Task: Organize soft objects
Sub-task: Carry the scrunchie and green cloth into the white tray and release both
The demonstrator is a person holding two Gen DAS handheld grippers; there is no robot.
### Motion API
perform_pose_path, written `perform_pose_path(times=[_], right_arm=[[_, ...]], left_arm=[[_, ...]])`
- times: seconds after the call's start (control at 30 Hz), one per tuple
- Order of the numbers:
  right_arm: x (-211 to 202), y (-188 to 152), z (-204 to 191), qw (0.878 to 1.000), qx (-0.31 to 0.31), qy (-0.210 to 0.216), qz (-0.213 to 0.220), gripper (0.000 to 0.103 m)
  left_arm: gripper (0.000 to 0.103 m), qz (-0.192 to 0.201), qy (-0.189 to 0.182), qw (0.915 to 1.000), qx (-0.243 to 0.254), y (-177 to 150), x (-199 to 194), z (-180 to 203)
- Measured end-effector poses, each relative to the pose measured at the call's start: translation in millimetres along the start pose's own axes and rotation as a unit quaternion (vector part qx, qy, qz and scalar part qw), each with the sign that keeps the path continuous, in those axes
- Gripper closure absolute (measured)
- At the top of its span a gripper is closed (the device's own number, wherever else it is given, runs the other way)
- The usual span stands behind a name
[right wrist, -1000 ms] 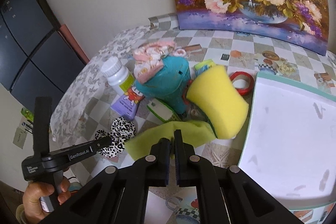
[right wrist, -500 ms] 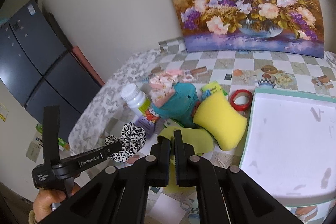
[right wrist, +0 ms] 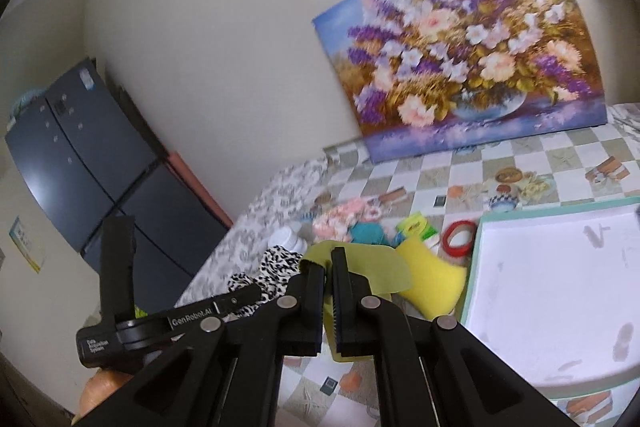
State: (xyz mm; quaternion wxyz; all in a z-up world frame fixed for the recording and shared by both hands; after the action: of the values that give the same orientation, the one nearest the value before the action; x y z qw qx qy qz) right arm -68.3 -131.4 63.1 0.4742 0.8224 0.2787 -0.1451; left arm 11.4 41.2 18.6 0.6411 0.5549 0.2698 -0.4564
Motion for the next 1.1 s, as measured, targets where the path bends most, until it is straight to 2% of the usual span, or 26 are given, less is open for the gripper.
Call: perform_pose_path(times=[0.13,0.33,0.5,0.63,0.77,0.9,1.1], right_arm=[[-18.1,10.4,18.2,0.999,0.027,-0.001,0.032,0.099],[-44.7,21.2,65.2,0.993,0.082,-0.029,0.074,0.099],[-77.8,29.0,107.9,0.983,0.110,-0.093,0.115,0.099],[-103.7,32.3,143.9,0.969,0.143,-0.144,0.139,0.099],[-122.0,28.5,180.6,0.956,0.185,-0.173,0.145,0.099],[-129.4,24.1,205.8,0.946,0.197,-0.216,0.142,0.099],[-119.7,11.8,235.9,0.933,0.213,-0.268,0.107,0.099]], left_arm=[[0.084,-0.001,-0.009,0.9993,0.037,2.0,1.9,35.9],[0.084,0.000,-0.016,0.9951,0.097,0.4,5.5,96.7],[0.084,-0.008,-0.028,0.9900,0.138,-2.9,16.4,145.9],[0.084,-0.020,-0.033,0.9866,0.159,-7.3,31.8,177.5],[0.084,-0.036,-0.039,0.9838,0.171,-13.6,51.9,205.0],[0.084,-0.050,-0.043,0.9794,0.191,-23.8,71.4,227.3],[0.083,-0.088,-0.041,0.9722,0.213,-43.1,105.9,239.8]])
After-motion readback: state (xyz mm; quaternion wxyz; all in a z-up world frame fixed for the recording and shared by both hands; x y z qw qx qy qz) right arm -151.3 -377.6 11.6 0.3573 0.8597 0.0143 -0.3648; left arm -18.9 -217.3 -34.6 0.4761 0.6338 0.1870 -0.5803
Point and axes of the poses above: each gripper's, at about its wrist camera, not at the fingertips, and x roughly the way its jaws point, z to its right, y to its top, the point moved 7 cm from there along x, roughly the way its jaws point, and after that the axes turned 4 degrees about -z, right-handed, at the moved point
